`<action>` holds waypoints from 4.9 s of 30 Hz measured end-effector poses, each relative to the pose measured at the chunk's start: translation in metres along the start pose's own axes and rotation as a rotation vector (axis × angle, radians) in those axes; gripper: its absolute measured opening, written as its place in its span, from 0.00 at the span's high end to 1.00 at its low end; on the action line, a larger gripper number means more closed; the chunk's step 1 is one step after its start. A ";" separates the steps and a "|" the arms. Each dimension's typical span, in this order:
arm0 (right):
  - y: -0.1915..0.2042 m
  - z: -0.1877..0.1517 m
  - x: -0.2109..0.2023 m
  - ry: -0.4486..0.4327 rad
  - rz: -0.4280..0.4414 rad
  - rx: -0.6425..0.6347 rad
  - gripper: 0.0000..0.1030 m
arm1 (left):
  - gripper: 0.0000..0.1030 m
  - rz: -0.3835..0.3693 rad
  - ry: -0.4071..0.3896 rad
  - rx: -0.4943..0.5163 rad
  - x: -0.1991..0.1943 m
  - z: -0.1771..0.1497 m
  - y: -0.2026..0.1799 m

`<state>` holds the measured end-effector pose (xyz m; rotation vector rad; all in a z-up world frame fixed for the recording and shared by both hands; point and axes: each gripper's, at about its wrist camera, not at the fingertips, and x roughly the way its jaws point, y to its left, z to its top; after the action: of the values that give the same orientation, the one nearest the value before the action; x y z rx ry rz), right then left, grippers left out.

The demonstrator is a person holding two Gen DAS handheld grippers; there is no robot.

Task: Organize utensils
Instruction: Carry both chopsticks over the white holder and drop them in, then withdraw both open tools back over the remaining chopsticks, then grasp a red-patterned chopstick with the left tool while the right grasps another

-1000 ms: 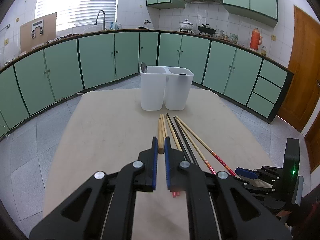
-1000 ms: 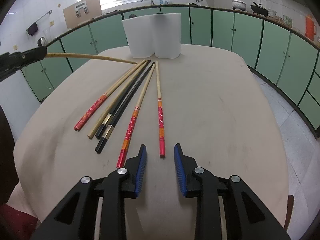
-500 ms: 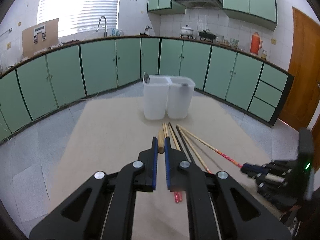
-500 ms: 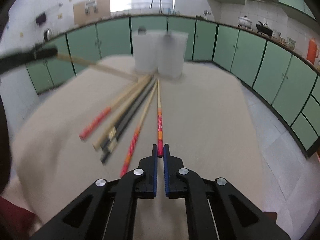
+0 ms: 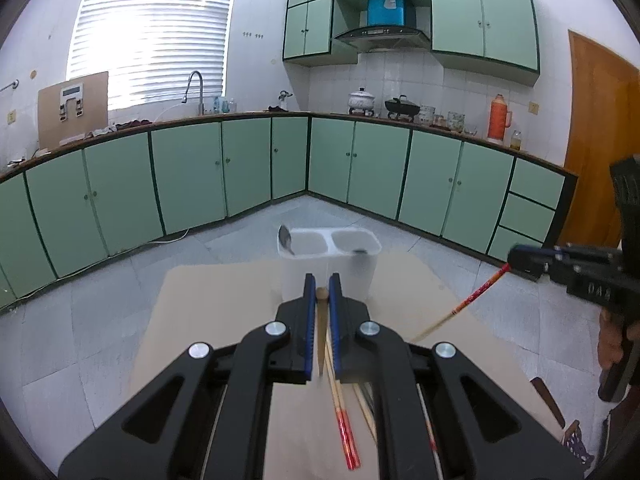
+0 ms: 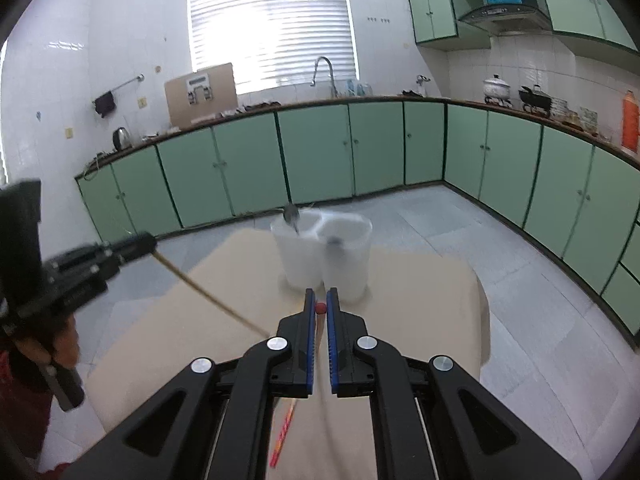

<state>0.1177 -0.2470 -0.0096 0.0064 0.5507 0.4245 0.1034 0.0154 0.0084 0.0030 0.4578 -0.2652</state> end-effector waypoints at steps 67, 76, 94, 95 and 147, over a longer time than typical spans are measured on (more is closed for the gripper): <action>-0.002 -0.125 0.064 0.106 -0.177 0.137 0.17 | 0.17 0.109 0.249 -0.027 0.062 -0.111 0.024; 0.019 -0.172 0.059 0.193 -0.149 0.154 0.33 | 0.17 0.091 0.325 -0.021 0.053 -0.142 0.013; 0.045 -0.186 0.062 0.264 -0.094 0.111 0.60 | 0.32 0.069 0.429 -0.007 0.061 -0.172 -0.005; 0.046 -0.187 0.062 0.265 -0.092 0.110 0.60 | 0.32 0.069 0.429 -0.010 0.061 -0.172 -0.005; 0.054 -0.171 0.044 0.227 -0.090 0.046 0.93 | 0.95 0.079 0.350 -0.010 0.039 -0.149 -0.013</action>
<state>0.0431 -0.1987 -0.1716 -0.0223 0.7814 0.3262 0.0693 0.0027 -0.1414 0.0582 0.8049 -0.1848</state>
